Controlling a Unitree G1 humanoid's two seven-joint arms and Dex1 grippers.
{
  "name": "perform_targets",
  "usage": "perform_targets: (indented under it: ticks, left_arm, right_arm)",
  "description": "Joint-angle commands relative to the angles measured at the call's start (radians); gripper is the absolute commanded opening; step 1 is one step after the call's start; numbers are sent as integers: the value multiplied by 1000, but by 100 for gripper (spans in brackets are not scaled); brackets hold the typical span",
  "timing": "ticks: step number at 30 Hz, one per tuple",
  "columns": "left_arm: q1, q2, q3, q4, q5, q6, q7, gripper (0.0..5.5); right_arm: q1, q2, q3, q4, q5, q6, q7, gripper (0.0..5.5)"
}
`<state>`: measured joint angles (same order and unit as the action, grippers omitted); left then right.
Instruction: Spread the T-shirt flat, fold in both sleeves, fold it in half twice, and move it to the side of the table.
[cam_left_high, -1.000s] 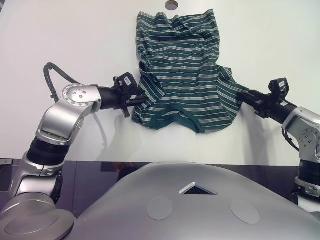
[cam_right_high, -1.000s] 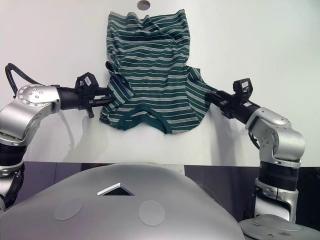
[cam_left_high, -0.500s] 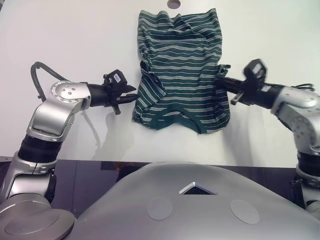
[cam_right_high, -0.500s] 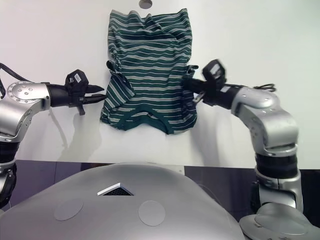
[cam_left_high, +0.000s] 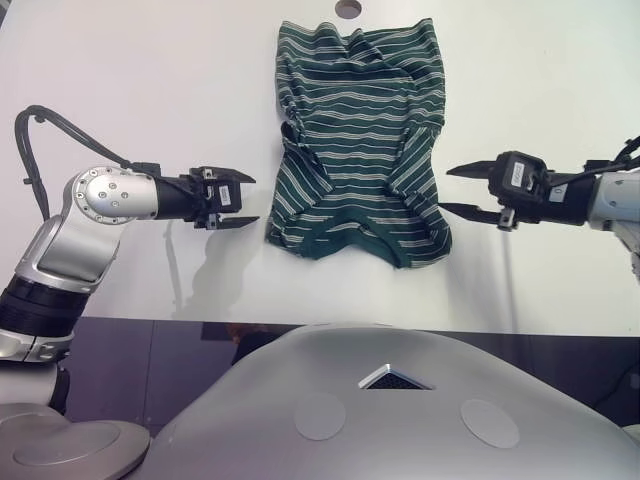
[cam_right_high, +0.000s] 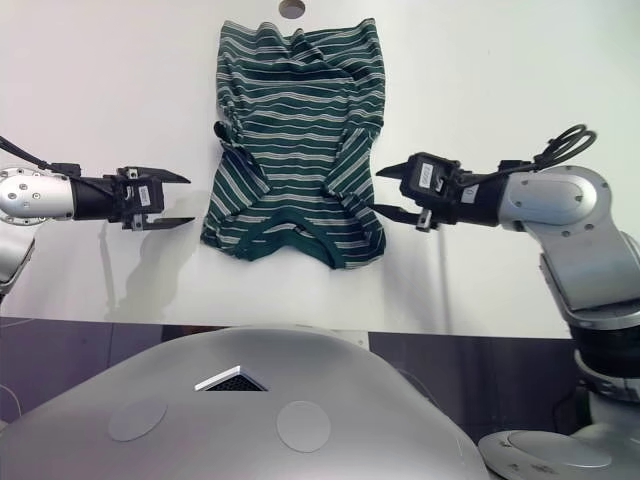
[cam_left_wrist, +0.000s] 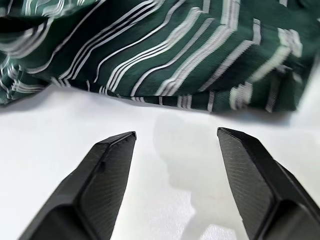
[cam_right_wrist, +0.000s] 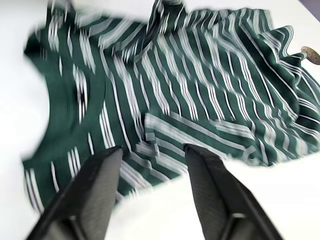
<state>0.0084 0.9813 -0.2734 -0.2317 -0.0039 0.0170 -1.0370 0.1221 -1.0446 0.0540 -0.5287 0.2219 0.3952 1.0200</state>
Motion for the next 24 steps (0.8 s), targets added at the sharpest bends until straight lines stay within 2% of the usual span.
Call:
perform_targets:
  ticks: [1,6,9,11,17,19,21,24]
  left_arm:
    - [-9,-9,-49,56,114,-144,14,312]
    - [11,-52,-89,69,165,-219,29,312]
    - [5,-72,-112,82,181,-246,28,312]
    - [-1,-75,-125,83,169,-256,6,288]
    - [-26,-80,-172,144,189,-270,-39,183]
    - [-22,-73,-180,163,173,-232,-67,132]
    - [7,-30,-175,138,119,-154,-130,88]
    - [72,83,-127,-27,-86,83,-267,24]
  right_arm:
    - [76,-59,99,149,-215,-339,22,242]
    - [141,11,165,196,-299,-537,-26,242]
    - [124,63,195,176,-303,-559,-42,242]
    - [117,69,207,180,-311,-549,-31,216]
    - [85,78,234,219,-345,-529,-11,105]
    - [87,75,238,202,-316,-482,8,54]
    - [117,46,235,136,-229,-360,65,8]
    - [204,-51,196,-58,6,-82,174,0]
